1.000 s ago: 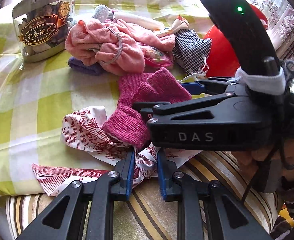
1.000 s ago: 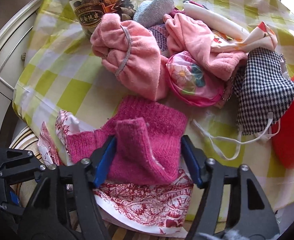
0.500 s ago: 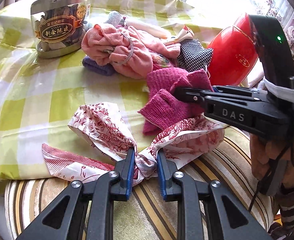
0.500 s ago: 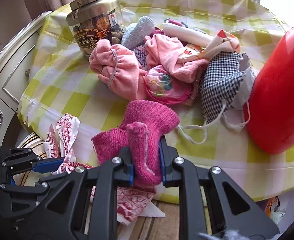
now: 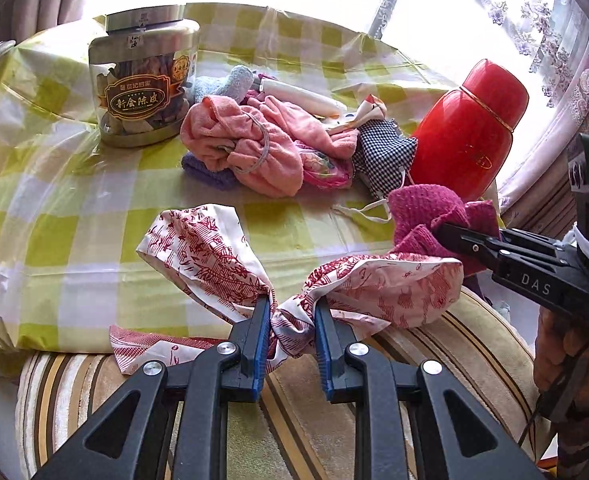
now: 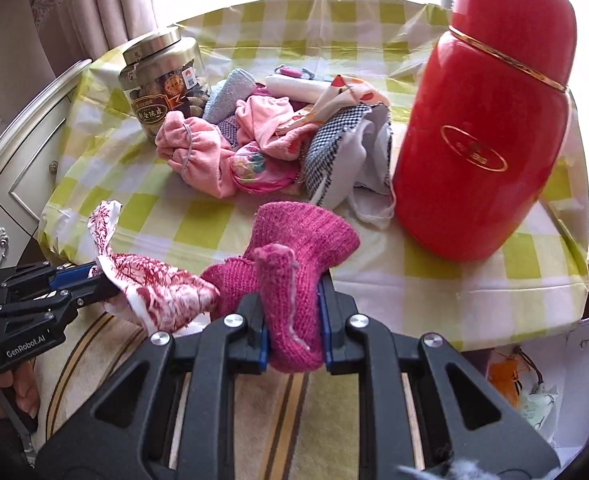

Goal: Organize soft objects
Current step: 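Carry floral cloth and pink sock into the white box and release both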

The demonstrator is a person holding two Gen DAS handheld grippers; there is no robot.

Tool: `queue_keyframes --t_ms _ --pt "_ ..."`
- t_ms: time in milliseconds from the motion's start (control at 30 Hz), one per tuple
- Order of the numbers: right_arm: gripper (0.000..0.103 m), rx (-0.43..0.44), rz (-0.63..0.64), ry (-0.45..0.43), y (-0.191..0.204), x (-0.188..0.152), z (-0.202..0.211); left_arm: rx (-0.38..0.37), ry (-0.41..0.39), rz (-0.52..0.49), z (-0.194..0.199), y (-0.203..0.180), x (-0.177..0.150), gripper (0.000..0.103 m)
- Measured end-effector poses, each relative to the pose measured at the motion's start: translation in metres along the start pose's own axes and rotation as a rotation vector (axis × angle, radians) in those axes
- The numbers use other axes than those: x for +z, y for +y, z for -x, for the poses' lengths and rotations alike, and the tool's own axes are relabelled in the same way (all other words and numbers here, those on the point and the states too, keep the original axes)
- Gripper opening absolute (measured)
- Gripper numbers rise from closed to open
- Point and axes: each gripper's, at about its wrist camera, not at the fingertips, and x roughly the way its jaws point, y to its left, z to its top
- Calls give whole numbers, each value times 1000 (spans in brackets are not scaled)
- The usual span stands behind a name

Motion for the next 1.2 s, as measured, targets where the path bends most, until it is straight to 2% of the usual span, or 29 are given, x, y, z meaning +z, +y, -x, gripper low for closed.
queue_keyframes --t_ms 533,933,1200 --pt "22 -82 -152 -70 -91 -39 63 -66 -20 -113 -8 -87 10 22" --pt "22 -271 -321 -110 -190 -84 120 -187 -3 -235 -20 -176 15 22" --pt "22 -387 -382 -117 -234 -109 147 -290 3 -312 -24 -239 16 22"
